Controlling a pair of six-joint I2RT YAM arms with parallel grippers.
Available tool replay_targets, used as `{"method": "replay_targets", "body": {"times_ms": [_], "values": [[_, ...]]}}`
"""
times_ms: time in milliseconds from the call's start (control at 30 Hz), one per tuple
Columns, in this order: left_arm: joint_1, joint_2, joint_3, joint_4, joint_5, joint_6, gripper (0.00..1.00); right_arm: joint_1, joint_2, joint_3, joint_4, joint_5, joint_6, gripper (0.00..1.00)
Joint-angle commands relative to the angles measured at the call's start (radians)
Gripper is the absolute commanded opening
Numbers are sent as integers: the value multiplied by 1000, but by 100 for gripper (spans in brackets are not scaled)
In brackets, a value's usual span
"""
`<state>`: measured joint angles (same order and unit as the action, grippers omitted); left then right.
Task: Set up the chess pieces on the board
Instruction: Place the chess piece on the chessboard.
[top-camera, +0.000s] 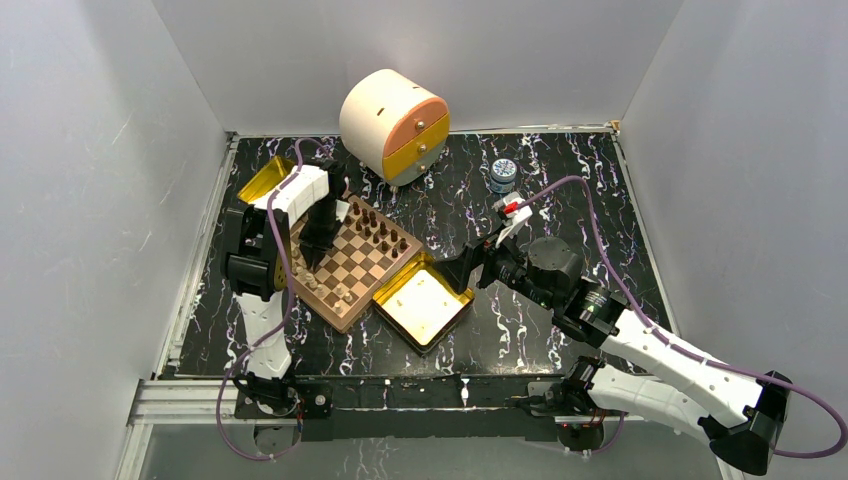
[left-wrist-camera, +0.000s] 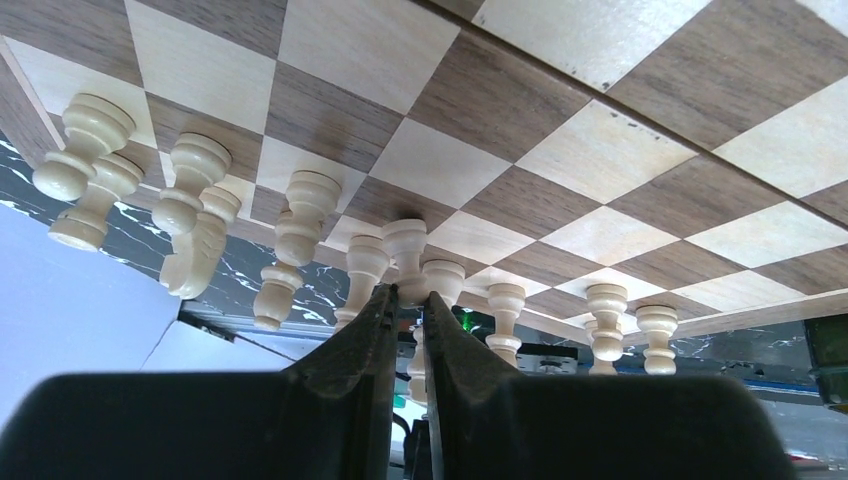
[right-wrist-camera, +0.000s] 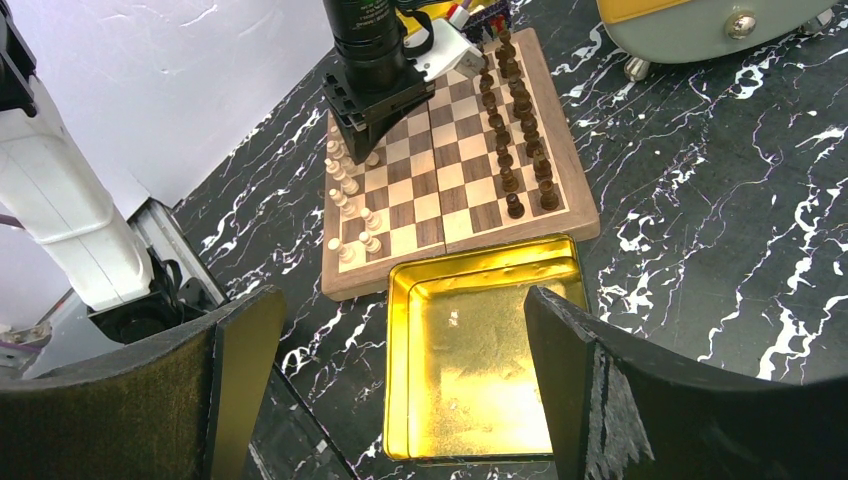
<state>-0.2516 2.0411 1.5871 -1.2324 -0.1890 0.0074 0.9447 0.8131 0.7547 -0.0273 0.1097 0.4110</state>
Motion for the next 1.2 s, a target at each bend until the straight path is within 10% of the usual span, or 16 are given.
{"method": "replay_targets", "body": {"times_ms": [0, 1167], "values": [[3, -5, 37, -32, -21, 2, 14, 2, -12, 19, 67, 19, -21, 99], [4, -85, 187, 8, 87, -15, 27, 2, 4, 23, 51, 19, 9, 99]]}}
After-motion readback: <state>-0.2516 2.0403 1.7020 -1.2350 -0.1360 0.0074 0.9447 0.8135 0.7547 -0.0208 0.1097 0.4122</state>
